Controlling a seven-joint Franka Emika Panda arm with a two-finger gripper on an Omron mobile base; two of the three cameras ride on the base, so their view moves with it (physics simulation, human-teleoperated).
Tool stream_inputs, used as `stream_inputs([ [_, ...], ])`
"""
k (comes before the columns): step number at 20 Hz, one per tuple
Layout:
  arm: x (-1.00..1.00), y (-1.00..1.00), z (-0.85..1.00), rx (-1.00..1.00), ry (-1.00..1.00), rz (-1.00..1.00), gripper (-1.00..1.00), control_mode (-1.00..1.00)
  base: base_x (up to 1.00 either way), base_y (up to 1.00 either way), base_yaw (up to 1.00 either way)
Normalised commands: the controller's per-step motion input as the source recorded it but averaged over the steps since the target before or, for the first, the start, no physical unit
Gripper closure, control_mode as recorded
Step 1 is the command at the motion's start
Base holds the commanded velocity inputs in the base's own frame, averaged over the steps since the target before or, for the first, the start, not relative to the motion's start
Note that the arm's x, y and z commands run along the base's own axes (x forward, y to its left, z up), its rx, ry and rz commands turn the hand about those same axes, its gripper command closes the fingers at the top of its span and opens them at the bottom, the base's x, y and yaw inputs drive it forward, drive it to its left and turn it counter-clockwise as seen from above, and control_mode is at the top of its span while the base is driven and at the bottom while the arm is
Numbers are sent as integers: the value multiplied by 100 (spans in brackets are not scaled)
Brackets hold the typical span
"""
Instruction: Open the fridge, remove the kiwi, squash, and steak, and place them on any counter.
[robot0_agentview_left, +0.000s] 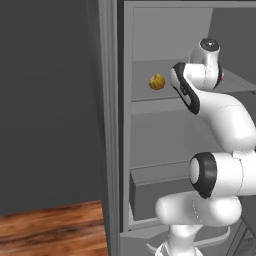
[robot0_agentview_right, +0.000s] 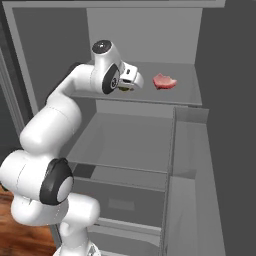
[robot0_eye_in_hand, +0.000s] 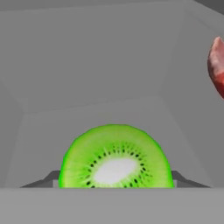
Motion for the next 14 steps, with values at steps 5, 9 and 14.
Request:
stream_inputs([
  [5,0,0,0,0,0,0,100,-100,0,0,0],
  [9,-12,0,0,0,0,0,100,-100,0,0,0],
  [14,-60,3,1,0,-1,1,100,-100,0,0,0],
])
